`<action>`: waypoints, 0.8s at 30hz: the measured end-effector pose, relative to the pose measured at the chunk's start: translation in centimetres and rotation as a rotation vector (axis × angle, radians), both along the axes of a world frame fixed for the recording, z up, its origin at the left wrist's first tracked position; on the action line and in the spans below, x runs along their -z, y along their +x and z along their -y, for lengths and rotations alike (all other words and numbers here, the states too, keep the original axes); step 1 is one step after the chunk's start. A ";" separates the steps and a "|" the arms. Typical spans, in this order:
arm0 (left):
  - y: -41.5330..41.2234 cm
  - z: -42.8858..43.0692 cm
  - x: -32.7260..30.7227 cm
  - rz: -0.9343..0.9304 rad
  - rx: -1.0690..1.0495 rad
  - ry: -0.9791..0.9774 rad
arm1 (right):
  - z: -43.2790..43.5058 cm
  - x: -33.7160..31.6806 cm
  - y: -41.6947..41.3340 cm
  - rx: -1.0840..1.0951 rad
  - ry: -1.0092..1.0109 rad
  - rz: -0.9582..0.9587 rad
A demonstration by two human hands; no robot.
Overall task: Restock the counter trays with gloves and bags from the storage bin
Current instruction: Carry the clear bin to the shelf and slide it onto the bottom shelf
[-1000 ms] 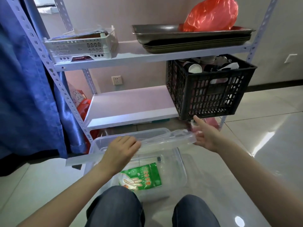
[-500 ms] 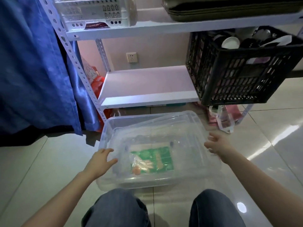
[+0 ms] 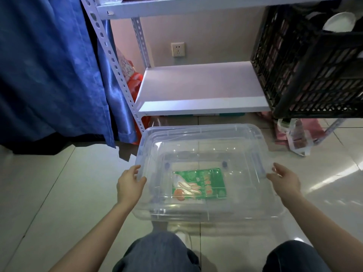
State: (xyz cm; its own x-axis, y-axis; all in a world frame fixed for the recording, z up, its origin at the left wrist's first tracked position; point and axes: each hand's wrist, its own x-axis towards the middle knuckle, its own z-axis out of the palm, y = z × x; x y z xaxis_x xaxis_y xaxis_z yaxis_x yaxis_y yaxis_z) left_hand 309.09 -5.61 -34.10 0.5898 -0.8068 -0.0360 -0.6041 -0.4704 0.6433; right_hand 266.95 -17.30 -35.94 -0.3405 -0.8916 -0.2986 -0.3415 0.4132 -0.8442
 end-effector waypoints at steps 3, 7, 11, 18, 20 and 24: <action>0.0 -0.2 0.1 -0.055 -0.033 -0.100 | 0.4 0.4 0.2 -0.002 -0.013 -0.002; 0.1 -0.3 0.5 -0.083 -0.070 -0.153 | 0.5 0.8 0.4 0.011 -0.029 -0.007; 1.2 -0.2 0.2 -0.089 -0.100 -0.222 | 1.4 0.9 0.8 0.013 -0.060 -0.020; 1.9 2.0 0.6 -0.037 -0.066 -0.126 | 3.1 0.9 2.9 -0.047 -0.002 -0.151; 1.6 2.2 1.1 -0.014 -0.069 -0.100 | 3.0 0.9 3.0 -0.069 0.003 -0.198; 0.5 1.3 2.2 0.023 -0.078 -0.106 | 2.0 1.6 2.2 -0.100 0.054 -0.160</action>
